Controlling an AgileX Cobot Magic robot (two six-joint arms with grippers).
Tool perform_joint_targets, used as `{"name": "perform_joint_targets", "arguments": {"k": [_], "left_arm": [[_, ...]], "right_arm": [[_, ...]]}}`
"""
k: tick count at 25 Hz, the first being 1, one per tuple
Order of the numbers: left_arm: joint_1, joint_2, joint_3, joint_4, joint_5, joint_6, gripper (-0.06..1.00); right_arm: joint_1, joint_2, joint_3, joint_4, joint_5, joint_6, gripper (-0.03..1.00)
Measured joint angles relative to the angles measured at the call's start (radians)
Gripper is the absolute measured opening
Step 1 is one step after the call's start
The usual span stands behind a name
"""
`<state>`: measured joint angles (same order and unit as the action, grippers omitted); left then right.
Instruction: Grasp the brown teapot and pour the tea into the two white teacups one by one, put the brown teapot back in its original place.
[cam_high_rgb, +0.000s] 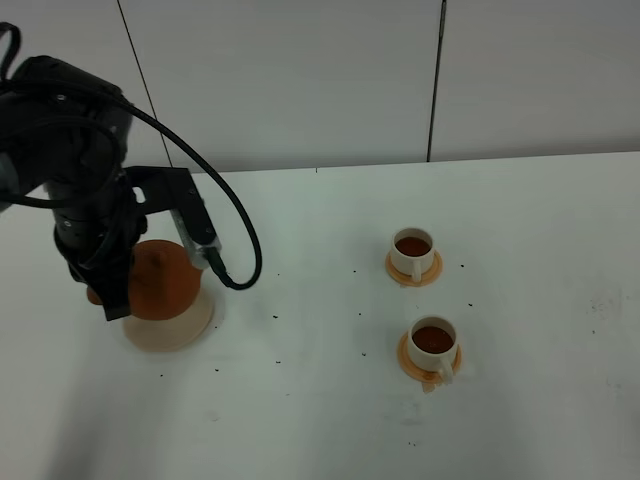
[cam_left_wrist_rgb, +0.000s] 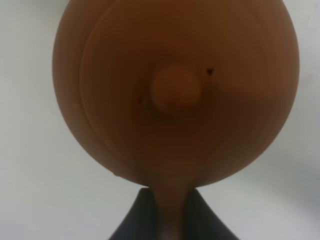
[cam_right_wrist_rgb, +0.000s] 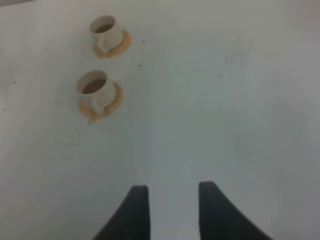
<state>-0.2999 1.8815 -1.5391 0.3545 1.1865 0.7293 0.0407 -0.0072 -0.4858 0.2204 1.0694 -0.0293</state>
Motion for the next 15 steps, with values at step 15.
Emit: {"name": "perform_joint_targets", "arguments": {"k": [15], "left_arm": [[0.038,0.0,0.168,-0.016,-0.1,-0.449,0.17]], "right_arm": [[0.0,0.0,0.0,0.002,0.0,0.0,0.24]]}}
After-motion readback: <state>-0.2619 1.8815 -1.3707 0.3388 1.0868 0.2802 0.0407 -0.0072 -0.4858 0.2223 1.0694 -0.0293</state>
